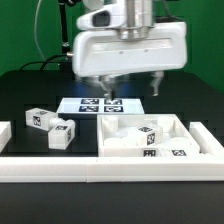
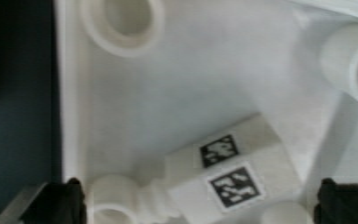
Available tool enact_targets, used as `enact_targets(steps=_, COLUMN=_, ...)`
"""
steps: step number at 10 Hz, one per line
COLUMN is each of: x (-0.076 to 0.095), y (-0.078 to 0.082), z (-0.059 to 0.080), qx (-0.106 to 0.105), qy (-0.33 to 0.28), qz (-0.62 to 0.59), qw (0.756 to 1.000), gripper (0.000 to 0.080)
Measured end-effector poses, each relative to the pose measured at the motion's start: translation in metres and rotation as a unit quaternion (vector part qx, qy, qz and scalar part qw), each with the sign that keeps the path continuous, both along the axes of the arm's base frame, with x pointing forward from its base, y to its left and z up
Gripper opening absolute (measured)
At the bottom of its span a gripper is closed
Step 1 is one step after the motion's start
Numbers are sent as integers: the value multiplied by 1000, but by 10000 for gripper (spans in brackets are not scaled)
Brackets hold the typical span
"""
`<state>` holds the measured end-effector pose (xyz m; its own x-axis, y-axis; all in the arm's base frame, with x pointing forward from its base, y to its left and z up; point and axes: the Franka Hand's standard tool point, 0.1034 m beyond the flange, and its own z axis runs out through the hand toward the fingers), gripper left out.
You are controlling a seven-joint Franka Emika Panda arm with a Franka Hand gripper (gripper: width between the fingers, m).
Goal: Assemble one leg
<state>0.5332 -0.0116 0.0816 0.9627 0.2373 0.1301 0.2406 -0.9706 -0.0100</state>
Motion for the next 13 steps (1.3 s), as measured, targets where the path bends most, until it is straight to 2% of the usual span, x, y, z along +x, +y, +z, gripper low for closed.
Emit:
enact_targets(steps=1, x=4, y=-22, z=3, qx=-4, qy=-3, qz=3, qw=1000, gripper=649)
enact_targets(steps=2, x=7, y=-27, z=6, qx=-3, qy=-3, qz=-2, qw=1000, gripper=649)
enact_targets(steps=6, x=7, y=-24, z=5, qx=-3, qy=-2, qz=1, qw=1000, gripper=649)
enact_targets(steps=7, x=6, y=-28, z=2, qx=-3, qy=7, qz=-4, qw=1000, gripper=649)
enact_targets(steps=8, x=9, y=-42, z=-1, qx=-3, qy=24, qz=-11, qw=1000, gripper=649)
enact_targets(steps=9, x=13, y=-66, z=-1, qx=-6, qy=36, qz=-11, qw=999, gripper=649)
enact_targets(steps=10, x=19, y=-89, z=-4, qx=-20, qy=21, qz=-18, qw=999, gripper=649)
enact_targets(steps=11, x=20, y=-95, z=-7, qx=-31, qy=8, qz=-17, qw=999, gripper=649)
enact_targets(steps=13, x=19, y=-88, z=-7, qx=-26, qy=22, qz=-12, qw=999, gripper=649)
